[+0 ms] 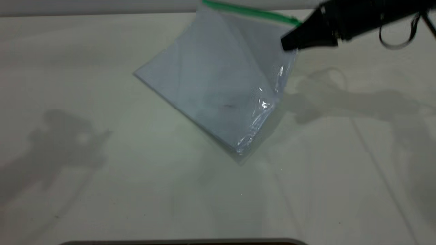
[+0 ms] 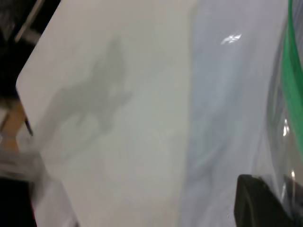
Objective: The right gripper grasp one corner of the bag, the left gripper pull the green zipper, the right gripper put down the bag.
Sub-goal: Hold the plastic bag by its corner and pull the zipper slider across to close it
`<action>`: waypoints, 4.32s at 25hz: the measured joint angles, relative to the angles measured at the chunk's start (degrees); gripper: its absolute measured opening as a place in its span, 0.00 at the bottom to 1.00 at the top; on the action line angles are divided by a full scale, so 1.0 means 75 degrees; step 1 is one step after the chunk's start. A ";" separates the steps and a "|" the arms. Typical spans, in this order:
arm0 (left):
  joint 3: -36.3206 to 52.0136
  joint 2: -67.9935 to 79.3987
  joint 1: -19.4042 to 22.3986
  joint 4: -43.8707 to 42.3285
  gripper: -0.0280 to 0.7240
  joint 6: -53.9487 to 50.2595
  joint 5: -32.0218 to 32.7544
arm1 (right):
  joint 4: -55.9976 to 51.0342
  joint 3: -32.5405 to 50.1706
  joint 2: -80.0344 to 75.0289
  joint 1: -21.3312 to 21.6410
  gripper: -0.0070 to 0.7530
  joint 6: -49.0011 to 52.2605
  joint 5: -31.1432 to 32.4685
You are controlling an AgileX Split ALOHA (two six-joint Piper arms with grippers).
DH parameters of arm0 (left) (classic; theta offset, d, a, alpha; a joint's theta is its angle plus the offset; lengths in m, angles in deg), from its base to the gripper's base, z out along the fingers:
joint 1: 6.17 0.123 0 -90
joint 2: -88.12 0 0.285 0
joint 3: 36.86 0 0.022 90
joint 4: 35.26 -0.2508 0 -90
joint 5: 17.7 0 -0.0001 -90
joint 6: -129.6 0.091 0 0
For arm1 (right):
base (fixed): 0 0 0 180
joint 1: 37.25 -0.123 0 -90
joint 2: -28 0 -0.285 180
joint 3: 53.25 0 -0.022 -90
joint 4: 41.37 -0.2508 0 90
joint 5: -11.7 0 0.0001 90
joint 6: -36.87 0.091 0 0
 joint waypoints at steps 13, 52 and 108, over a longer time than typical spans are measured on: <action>-0.2623 0.3192 -0.1838 0.0934 0.77 0.1997 0.0244 | 0.1720 0.0014 0.0704 -0.1151 0.05 0.0733 -0.0234; -0.5702 0.6256 -0.3263 0.1172 0.25 0.3719 0.1768 | 0.1539 0.0039 0.0969 -0.1136 0.05 0.0865 -0.0059; -0.6397 0.7129 -0.2381 0.1455 0.37 0.4467 0.1437 | 0.1046 0.0047 0.0969 -0.0270 0.05 -0.0029 -0.1086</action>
